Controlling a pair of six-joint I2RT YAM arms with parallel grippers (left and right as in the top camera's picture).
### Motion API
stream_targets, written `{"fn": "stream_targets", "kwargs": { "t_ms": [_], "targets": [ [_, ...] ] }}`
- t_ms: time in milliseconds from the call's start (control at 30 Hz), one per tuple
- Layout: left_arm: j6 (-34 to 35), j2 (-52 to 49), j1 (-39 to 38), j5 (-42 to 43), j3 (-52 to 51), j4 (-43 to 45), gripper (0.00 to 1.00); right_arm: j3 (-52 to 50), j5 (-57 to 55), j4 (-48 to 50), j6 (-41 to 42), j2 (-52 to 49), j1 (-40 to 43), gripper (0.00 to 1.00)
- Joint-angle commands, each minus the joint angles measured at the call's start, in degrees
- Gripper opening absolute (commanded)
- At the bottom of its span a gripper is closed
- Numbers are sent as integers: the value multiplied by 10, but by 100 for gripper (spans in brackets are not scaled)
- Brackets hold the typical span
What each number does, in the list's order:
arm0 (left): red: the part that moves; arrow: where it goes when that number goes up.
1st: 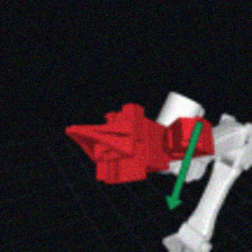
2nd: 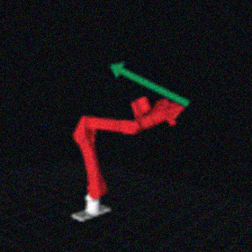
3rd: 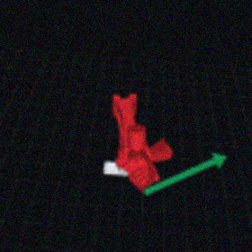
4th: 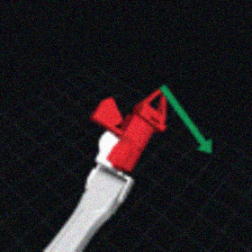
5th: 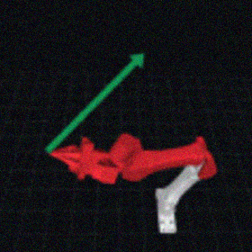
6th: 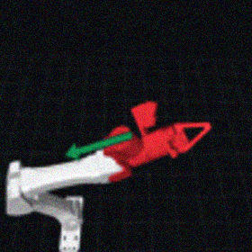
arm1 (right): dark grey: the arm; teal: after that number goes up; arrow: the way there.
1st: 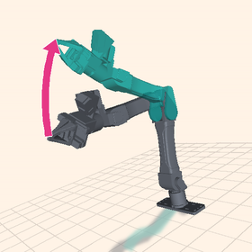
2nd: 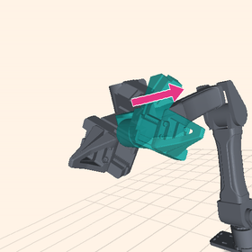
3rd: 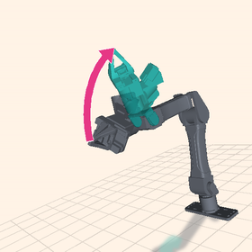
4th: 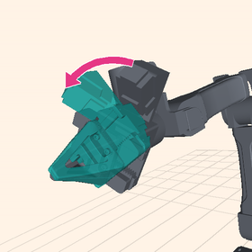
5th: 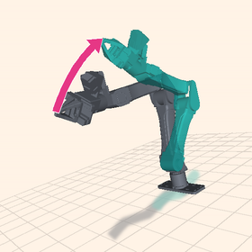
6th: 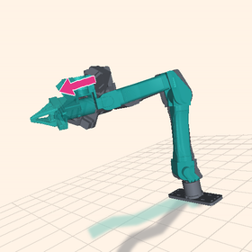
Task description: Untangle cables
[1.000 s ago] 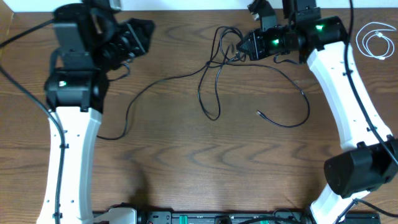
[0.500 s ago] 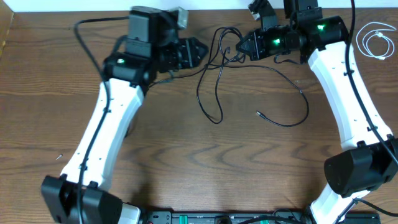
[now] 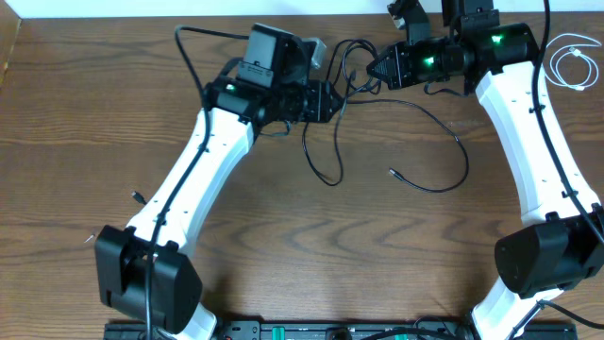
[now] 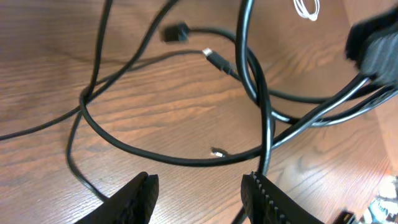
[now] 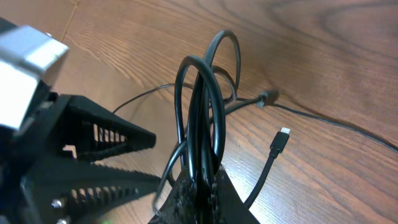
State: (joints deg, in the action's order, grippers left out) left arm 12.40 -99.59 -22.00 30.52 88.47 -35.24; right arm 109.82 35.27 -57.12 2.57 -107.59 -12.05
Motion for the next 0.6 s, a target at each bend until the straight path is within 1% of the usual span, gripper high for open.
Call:
{"fn": "stream_targets", "kwargs": {
  "t_ms": [0,100,267,567],
  "targets": [
    [-55,7,-5,35,3,6,49,3,17,1,6,0,4,1],
    [-81,7,0,85,3,5,49,3,17,1,6,0,4,1],
    [-81,3,-2,87,2,1,49,3,18,1,6,0,4,1],
    [-78,-33,-20,85,2,4,48,3,18,1,6,0,4,1]
  ]
}}
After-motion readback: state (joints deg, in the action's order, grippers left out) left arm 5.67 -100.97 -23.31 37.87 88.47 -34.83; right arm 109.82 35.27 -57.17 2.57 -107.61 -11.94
